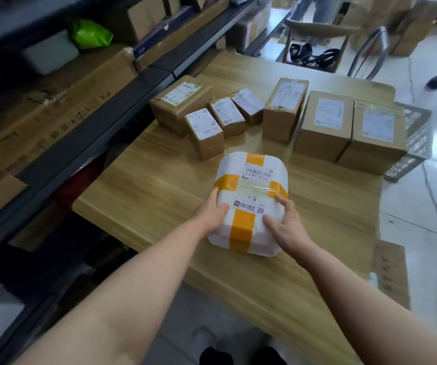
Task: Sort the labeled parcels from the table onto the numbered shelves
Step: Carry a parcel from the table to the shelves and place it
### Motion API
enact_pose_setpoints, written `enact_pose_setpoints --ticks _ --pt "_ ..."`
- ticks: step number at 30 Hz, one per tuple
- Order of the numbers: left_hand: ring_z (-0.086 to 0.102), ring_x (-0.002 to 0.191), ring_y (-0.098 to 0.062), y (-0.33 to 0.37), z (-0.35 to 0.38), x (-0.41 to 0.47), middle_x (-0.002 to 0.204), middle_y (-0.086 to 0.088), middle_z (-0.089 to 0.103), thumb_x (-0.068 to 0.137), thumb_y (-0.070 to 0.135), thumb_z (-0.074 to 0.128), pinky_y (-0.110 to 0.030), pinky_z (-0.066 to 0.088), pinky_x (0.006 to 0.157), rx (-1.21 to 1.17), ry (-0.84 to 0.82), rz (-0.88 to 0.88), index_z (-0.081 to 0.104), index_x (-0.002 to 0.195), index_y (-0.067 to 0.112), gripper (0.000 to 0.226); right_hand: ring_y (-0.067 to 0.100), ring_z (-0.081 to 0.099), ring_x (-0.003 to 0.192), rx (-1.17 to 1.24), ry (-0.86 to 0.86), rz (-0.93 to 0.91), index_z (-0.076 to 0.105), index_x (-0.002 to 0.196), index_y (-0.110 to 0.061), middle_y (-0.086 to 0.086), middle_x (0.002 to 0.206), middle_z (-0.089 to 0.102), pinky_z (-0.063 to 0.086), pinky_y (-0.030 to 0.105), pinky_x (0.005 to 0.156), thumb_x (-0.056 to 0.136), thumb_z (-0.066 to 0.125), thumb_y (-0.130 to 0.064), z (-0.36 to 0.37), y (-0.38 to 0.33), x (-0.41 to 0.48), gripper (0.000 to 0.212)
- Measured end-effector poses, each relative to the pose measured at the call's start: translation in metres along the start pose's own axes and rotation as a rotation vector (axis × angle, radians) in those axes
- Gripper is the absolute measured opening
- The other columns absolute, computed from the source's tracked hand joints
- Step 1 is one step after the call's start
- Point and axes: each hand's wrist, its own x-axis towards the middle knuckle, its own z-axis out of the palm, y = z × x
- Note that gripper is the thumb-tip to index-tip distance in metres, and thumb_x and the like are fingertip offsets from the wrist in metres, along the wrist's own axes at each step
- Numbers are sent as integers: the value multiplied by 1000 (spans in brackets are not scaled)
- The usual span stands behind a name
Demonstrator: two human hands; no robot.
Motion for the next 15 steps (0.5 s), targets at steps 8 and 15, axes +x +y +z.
enact_pose_setpoints --ticks 8,15 --pt "38 137 -31 -15 6 13 155 -10 33 102 34 43 -41 31 113 19 -27 79 11 155 27 62 23 24 141 59 6 12 14 152 -39 1 156 15 21 46 118 97 50 -20 13 7 8 68" --pt "37 138 -33 -23 7 22 155 -12 31 101 40 40 -45 30 114 22 -39 92 8 155 32 63 26 38 135 118 15 66 18 139 -61 -3 153 25 32 53 112 88 56 -31 15 13 17 71"
